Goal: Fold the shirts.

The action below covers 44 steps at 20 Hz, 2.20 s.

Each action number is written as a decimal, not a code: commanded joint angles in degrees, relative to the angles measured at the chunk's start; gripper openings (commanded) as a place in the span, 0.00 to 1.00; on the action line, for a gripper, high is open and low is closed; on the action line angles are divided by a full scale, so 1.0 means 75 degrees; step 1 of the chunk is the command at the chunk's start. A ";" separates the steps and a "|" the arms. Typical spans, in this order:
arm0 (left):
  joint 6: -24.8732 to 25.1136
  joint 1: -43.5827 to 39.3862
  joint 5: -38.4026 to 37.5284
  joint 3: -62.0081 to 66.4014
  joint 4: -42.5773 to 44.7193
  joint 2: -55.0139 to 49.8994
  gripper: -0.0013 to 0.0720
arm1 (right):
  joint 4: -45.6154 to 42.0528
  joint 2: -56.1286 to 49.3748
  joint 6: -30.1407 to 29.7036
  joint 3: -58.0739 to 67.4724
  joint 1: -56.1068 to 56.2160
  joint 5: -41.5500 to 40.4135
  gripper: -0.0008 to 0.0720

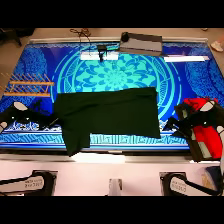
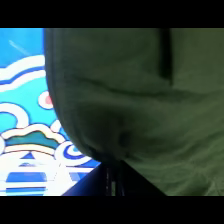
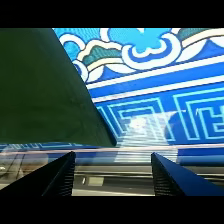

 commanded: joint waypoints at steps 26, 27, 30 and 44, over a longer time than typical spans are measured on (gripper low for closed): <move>0.0300 -0.0032 0.1291 0.9034 -0.0003 0.4928 0.07 | 0.0050 0.4992 -0.0315 0.6149 0.1437 -0.3899 0.04; 0.0105 -0.0032 0.1518 0.9282 -0.0087 0.5129 0.07 | 0.0041 0.5313 -0.0085 0.6222 0.1437 -0.4036 0.04; -0.0303 -0.0032 0.1087 0.9256 -0.0143 0.5549 0.07 | -0.0586 0.5831 0.0621 0.6237 0.1437 -0.3235 0.04; -0.0303 -0.0032 -0.3165 0.8652 -0.0026 0.3748 0.07 | -0.2011 0.3888 0.0638 0.6184 0.1437 0.0519 0.04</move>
